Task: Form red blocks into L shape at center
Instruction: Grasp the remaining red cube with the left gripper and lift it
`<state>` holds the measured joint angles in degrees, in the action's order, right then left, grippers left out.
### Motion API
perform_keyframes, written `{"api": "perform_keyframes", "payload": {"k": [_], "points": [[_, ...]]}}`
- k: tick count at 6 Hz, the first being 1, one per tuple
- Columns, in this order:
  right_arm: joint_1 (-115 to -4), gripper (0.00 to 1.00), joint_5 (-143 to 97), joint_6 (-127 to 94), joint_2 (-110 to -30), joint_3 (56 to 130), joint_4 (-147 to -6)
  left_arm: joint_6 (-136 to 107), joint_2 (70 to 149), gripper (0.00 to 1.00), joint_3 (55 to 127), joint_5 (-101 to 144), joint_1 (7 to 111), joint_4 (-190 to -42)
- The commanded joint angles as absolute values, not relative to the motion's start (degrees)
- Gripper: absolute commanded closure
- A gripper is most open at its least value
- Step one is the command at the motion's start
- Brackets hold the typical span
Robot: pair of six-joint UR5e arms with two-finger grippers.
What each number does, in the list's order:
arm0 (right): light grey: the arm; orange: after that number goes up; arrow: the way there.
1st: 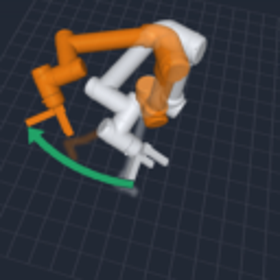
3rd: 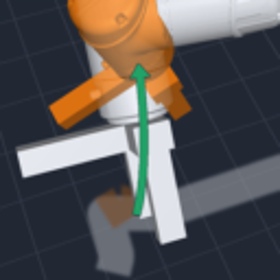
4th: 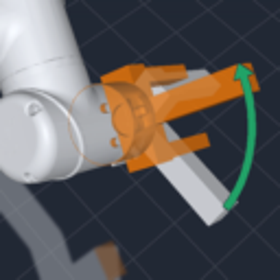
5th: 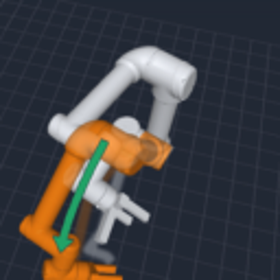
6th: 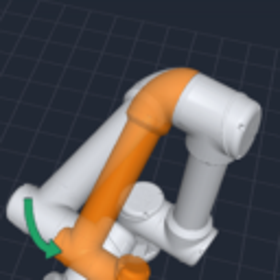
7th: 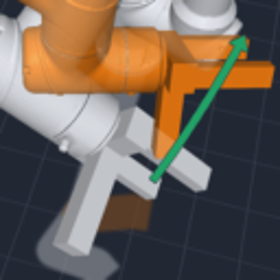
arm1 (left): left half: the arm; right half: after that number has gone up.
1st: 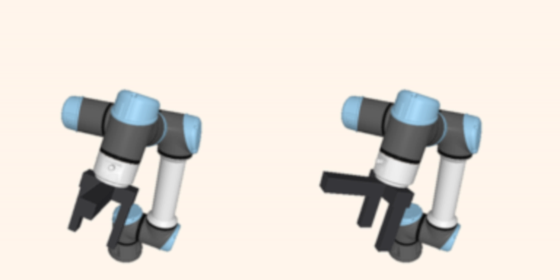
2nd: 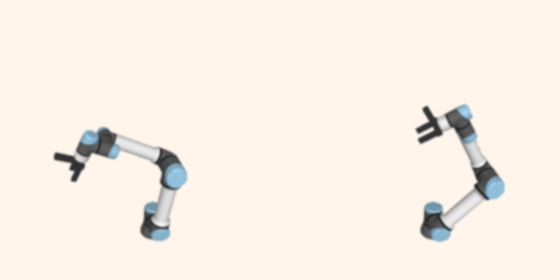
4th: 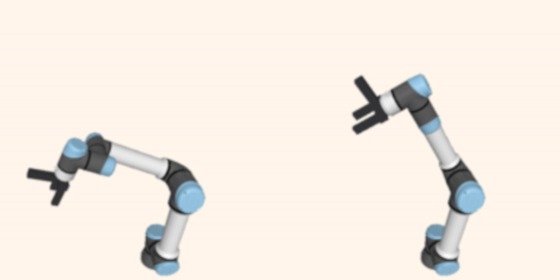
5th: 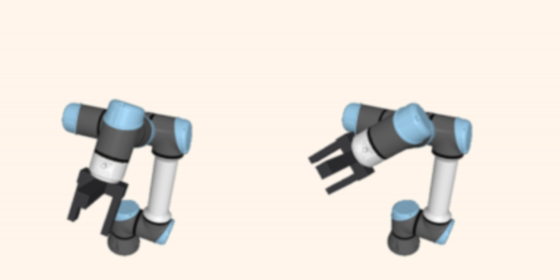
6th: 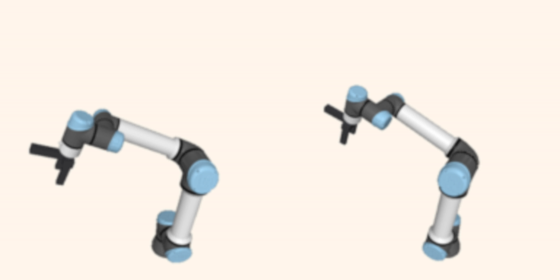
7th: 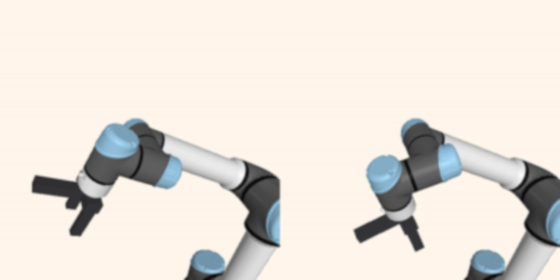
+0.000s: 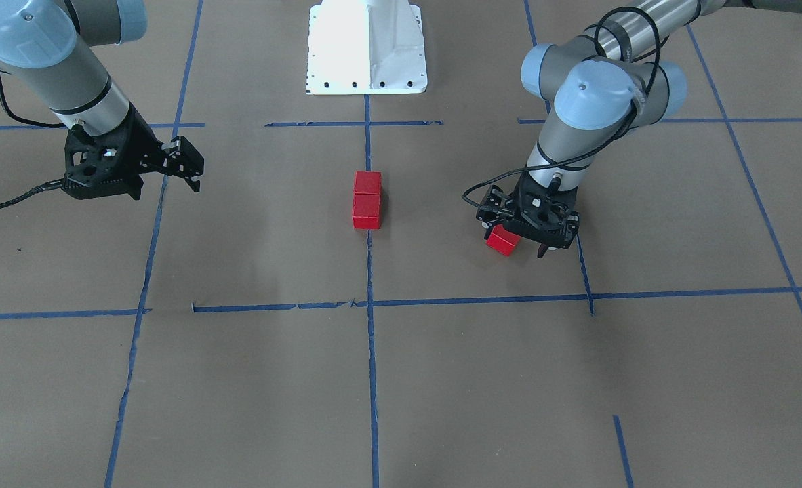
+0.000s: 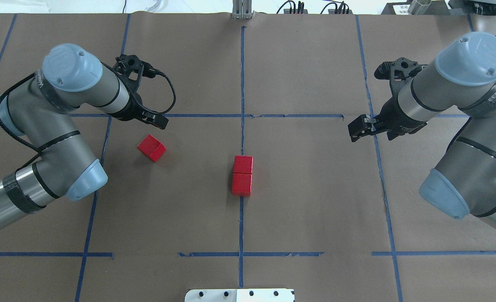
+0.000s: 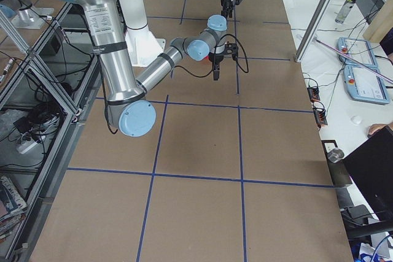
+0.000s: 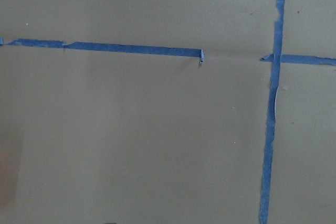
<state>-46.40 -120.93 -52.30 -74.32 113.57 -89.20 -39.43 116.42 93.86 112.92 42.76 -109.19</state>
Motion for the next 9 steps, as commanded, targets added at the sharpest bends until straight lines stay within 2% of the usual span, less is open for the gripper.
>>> {"api": "perform_keyframes", "payload": {"k": [1,8,9], "points": [[-46.32,0.00,-120.94,-52.29,-74.27,113.64,-89.12,-39.55,115.22,0.00,91.58,116.00,42.54,-114.16],[-45.97,0.00,-120.85,-52.29,-74.09,113.38,-89.12,-39.55,115.22,0.00,91.32,117.16,38.94,-113.55],[-45.97,0.00,-120.94,-52.47,-74.18,113.55,-89.12,-39.38,115.22,0.04,91.14,115.07,38.67,-113.21]]}}
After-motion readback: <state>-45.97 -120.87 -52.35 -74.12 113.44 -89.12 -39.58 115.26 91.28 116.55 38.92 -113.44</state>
